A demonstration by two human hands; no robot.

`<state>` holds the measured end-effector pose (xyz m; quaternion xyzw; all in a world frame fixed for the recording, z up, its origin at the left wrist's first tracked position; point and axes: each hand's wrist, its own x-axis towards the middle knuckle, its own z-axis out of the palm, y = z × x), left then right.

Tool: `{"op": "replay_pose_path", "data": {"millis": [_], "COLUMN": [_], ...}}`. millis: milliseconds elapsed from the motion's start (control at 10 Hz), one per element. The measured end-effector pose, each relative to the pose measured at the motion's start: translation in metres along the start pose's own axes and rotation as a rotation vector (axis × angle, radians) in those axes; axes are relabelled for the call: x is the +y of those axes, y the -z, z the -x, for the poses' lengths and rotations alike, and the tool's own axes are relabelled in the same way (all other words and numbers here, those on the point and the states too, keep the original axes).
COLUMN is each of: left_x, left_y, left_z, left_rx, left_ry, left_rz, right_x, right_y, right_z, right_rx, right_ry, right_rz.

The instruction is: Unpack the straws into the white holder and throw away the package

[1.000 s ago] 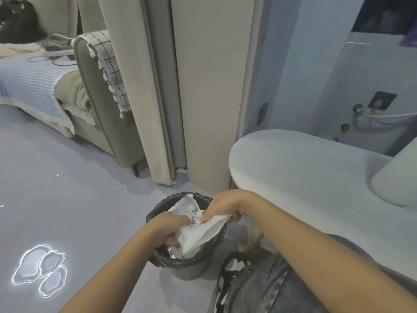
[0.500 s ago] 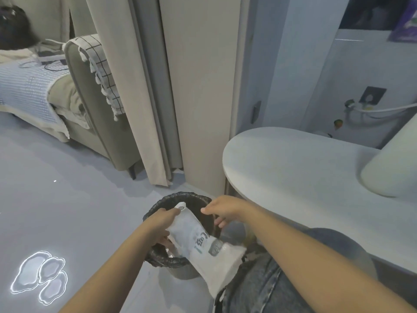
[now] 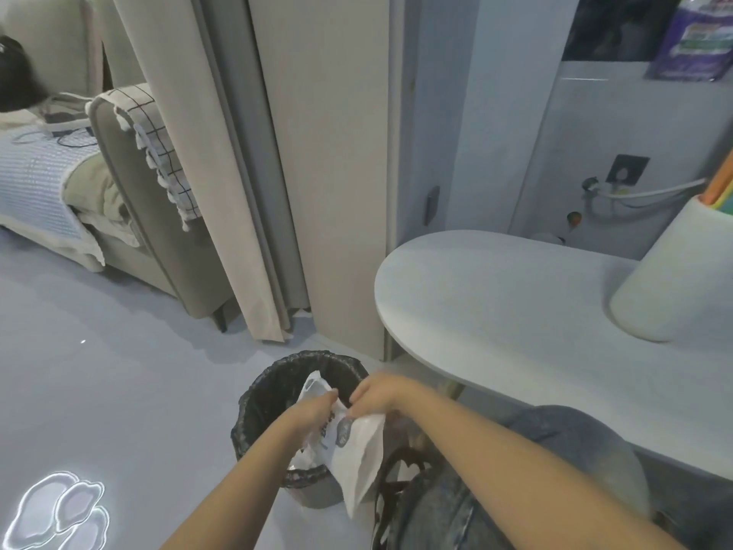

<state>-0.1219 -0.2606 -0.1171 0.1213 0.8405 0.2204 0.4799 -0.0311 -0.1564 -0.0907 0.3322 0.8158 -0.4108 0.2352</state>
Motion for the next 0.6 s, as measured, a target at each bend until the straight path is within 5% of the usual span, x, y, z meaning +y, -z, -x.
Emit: {"op": "replay_pose_path", "data": {"millis": [100,300,400,600], "left_x": [0.002,0.002,-0.003,0.009], "left_y": [0.007,-0.001,-0.004,-0.007], "left_z": [-0.010,-0.015,-0.022,-0.027], "left_rx": [0.096,-0.037,-0.078,0.125], "left_ry": [-0.085,0.044,0.057,-0.077], "left_rz": [0.035,-0.089,-0.057,-0.042], "right_x": [0.005,0.002,-0.002,-0.003], "right_y": [-0.001,-0.006,-0.003,0.018], "right_z": [-0.006,-0.001,0.002,0.015], "right_rx": [0.108,-0.072,-0.004,0.152], "right_ry": [0.029,0.035,0.005,0.044], "right_rz": [-0.416,-0.227,-0.240,-0.285]}}
